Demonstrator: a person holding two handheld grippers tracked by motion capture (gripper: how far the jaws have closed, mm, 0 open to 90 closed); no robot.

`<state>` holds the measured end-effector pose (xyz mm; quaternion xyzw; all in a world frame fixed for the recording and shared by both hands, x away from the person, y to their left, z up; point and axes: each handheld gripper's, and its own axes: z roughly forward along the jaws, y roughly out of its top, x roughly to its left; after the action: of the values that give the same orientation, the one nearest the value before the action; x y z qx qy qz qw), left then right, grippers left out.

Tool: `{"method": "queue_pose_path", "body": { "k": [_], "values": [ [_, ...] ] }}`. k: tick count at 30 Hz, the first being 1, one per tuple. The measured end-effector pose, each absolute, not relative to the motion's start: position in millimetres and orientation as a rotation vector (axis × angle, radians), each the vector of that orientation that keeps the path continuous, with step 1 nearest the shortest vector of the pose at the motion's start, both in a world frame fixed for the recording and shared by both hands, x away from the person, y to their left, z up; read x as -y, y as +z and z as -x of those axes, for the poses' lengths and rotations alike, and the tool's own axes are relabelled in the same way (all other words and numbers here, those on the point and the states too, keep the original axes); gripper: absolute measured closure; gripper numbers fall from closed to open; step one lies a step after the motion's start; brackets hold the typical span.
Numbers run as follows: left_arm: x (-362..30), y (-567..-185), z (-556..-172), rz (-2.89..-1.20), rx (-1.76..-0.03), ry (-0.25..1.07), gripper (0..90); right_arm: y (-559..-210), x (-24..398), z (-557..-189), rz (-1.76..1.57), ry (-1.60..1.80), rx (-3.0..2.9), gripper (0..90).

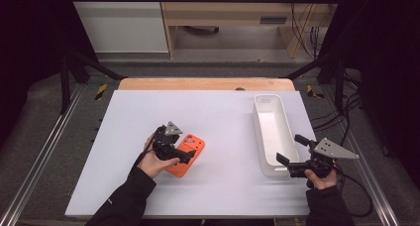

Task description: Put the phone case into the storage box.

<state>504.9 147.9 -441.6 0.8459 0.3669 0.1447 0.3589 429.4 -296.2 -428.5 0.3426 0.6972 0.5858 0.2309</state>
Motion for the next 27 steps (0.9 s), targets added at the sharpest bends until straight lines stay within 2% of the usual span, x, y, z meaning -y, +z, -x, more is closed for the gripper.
{"method": "queue_pose_path", "body": {
  "k": [27],
  "values": [
    [-135.1,-468.9,-511.9,-2.290,-1.033,0.319,0.0,-429.0,295.5,-429.6,-0.945,1.605,-1.923,0.5]
  ]
}}
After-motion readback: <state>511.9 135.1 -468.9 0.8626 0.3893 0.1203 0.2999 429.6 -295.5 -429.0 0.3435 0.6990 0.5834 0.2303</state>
